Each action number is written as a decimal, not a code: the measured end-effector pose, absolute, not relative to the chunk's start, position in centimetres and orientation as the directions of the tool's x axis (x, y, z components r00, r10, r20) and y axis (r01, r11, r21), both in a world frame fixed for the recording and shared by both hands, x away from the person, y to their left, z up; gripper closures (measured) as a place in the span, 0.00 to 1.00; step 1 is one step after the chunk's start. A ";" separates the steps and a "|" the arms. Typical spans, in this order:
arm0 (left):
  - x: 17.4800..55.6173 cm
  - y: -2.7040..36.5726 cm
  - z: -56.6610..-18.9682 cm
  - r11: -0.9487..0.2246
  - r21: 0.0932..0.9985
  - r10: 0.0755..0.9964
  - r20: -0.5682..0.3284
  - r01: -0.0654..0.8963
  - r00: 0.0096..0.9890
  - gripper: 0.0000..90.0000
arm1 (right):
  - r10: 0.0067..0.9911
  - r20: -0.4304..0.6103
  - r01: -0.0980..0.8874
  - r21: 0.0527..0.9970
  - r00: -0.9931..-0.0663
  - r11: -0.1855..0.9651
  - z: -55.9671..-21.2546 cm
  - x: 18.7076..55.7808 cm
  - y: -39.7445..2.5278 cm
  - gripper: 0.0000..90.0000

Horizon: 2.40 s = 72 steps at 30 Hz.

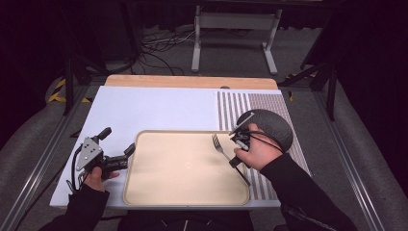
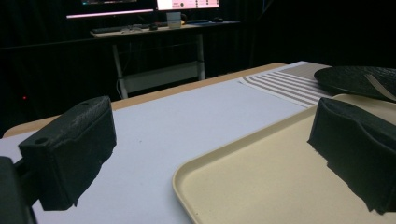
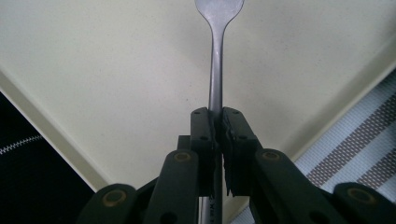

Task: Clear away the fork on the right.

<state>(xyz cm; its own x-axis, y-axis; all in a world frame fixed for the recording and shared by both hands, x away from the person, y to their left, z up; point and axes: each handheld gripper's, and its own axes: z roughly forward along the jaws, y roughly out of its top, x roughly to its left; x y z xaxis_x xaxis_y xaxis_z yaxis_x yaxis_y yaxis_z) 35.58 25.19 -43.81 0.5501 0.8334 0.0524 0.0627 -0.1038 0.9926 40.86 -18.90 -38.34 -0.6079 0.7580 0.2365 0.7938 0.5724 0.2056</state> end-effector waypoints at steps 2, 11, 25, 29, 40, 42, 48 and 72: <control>35.6 25.2 -43.8 -0.104 0.993 0.833 0.053 0.062 0.550 0.01 | 0.767 0.241 0.803 0.200 -0.595 0.561 -38.5 40.8 -18.6 0.93; 35.6 25.2 -43.8 -0.104 0.993 0.834 0.053 0.063 0.549 0.01 | 0.782 0.250 0.821 0.186 -0.571 0.540 -39.4 40.8 -17.7 0.93; 35.6 25.3 -43.8 -0.104 0.993 0.835 0.051 0.065 0.548 0.01 | 0.812 0.245 0.848 0.148 -0.530 0.509 -40.5 41.0 -16.8 0.93; 35.6 25.2 -43.8 -0.104 0.993 0.834 0.052 0.063 0.550 0.01 | 0.818 0.239 0.852 0.141 -0.523 0.504 -40.6 41.1 -16.8 0.93; 35.6 25.3 -43.8 -0.105 0.993 0.834 0.054 0.062 0.550 0.01 | 0.833 0.239 0.866 0.118 -0.500 0.486 -41.2 41.2 -16.6 0.93; 35.6 25.3 -43.8 -0.103 0.993 0.834 0.053 0.061 0.550 0.01 | 0.835 0.239 0.868 0.115 -0.496 0.483 -41.2 41.2 -16.5 0.93; 35.6 25.2 -43.8 -0.104 0.992 0.833 0.051 0.065 0.551 0.01 | 0.825 0.233 0.857 0.143 -0.515 0.495 -41.2 41.2 -16.6 0.85; 35.6 25.2 -43.9 -0.109 0.992 0.833 0.053 0.068 0.551 0.01 | 0.626 0.165 0.602 0.535 -0.762 0.592 -39.6 41.4 -16.8 0.17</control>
<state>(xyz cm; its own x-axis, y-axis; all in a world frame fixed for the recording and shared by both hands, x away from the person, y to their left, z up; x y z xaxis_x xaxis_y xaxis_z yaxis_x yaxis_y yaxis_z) 35.64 25.22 -43.85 0.5507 0.8330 0.0532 0.0684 -0.1086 0.9917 41.43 -16.83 -39.62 -0.7621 0.6260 0.1652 0.6024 0.5921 0.5353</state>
